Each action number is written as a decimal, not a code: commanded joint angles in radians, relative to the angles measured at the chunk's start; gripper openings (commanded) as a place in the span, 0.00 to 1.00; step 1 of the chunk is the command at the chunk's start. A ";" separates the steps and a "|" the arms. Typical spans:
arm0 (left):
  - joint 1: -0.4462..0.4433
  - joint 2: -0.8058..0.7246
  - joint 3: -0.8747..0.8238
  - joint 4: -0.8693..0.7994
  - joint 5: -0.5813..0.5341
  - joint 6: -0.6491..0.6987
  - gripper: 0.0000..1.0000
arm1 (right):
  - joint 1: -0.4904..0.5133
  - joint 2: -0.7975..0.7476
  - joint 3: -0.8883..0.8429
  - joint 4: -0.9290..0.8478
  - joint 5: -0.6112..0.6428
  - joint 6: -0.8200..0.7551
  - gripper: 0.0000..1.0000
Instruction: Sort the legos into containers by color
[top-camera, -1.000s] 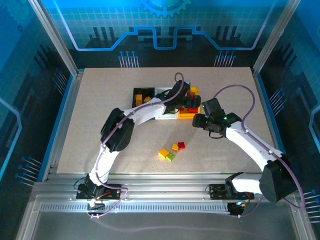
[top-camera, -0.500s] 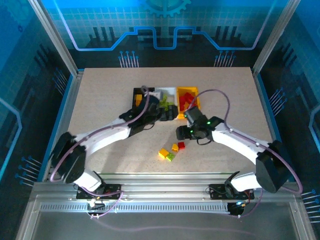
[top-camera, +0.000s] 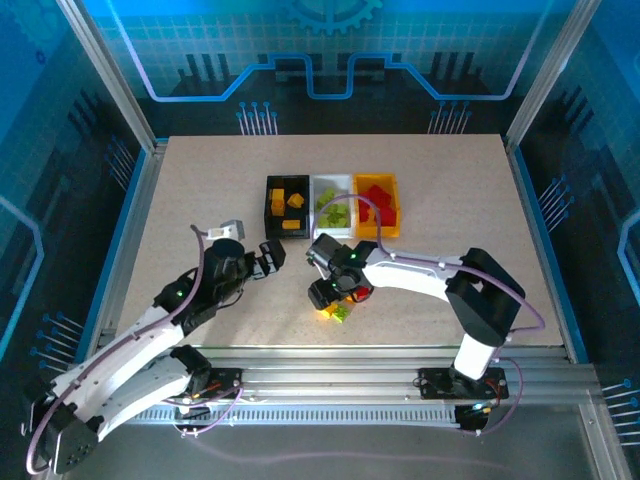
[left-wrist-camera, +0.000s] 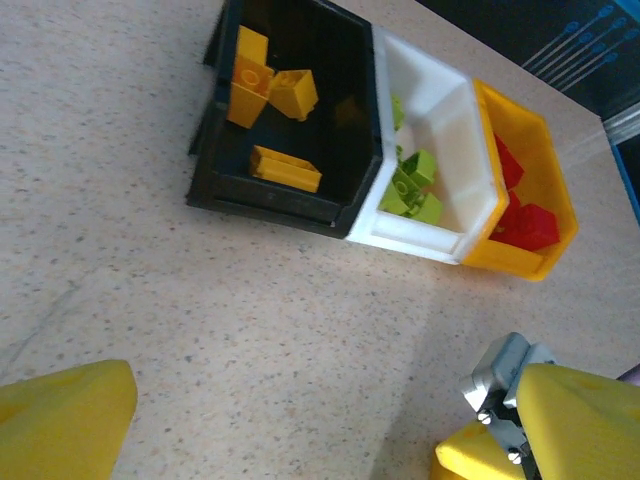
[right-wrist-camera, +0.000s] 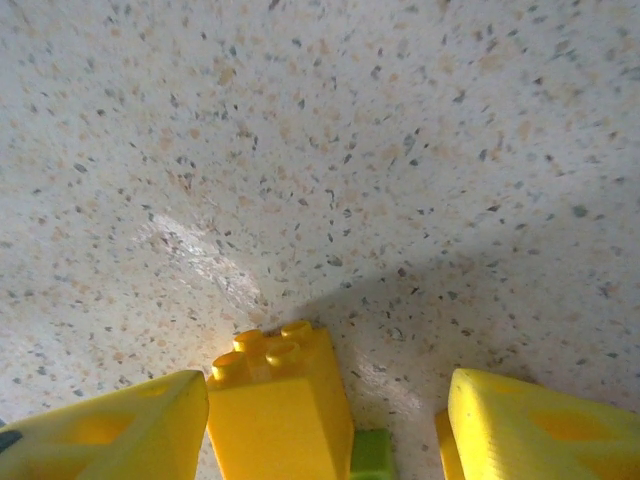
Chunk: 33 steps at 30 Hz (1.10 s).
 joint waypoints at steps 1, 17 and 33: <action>0.010 -0.012 -0.019 -0.072 -0.041 -0.023 0.99 | 0.030 0.042 0.040 -0.055 0.022 -0.024 0.66; 0.013 0.018 -0.015 -0.065 -0.037 -0.027 0.99 | 0.086 0.108 0.061 -0.079 0.014 -0.033 0.55; 0.015 -0.006 -0.042 -0.078 -0.042 -0.035 0.99 | -0.040 0.023 0.218 -0.009 0.010 -0.021 0.31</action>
